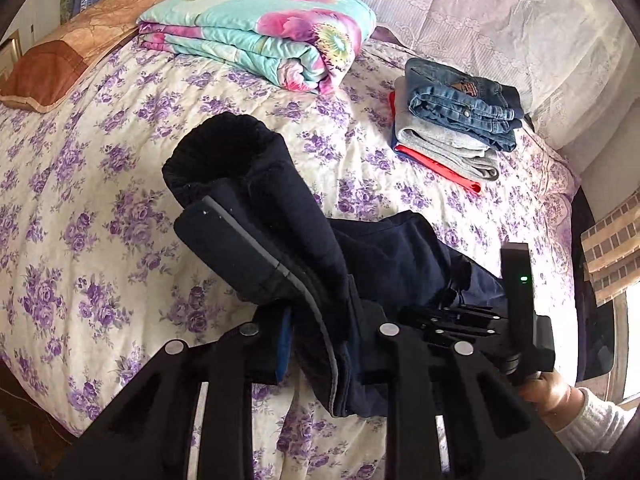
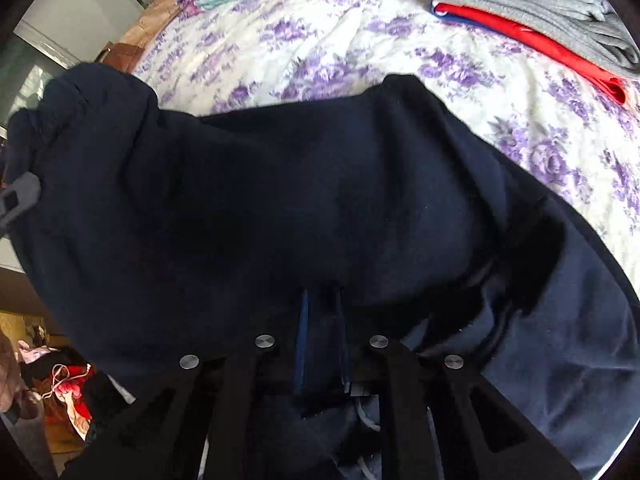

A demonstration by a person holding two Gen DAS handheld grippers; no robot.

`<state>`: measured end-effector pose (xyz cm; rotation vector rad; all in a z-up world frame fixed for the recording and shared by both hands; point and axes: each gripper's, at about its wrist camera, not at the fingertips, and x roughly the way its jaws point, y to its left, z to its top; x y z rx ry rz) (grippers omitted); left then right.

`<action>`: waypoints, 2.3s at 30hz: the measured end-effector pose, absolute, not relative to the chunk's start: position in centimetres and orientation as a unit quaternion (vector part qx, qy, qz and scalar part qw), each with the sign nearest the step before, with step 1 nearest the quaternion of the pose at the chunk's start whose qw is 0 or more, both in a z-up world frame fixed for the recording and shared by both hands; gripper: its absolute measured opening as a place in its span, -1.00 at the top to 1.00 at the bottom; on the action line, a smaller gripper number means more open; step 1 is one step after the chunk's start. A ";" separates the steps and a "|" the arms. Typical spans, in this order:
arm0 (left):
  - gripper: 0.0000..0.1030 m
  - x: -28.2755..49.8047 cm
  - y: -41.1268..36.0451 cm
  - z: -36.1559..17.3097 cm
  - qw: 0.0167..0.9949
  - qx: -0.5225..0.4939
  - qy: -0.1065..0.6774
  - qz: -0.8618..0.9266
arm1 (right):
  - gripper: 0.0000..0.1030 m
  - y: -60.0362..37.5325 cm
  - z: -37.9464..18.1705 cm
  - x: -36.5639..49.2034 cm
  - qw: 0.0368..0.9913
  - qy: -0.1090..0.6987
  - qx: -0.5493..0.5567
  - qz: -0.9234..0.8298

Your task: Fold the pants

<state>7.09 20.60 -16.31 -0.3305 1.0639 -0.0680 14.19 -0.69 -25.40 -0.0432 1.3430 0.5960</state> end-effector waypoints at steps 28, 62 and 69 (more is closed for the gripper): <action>0.56 5.4 -11.2 -24.6 0.698 0.126 0.590 -0.386 | 0.68 -28.0 -19.2 5.0 0.817 0.548 0.174 0.048; -0.30 3.1 -1.7 -21.3 0.755 -0.011 0.602 -0.259 | -0.02 -3.7 -15.7 22.6 0.754 0.576 -0.052 0.310; -0.07 2.5 -0.2 -22.0 0.750 -0.041 0.610 -0.251 | 0.24 0.3 -20.6 24.3 0.701 0.639 -0.133 0.287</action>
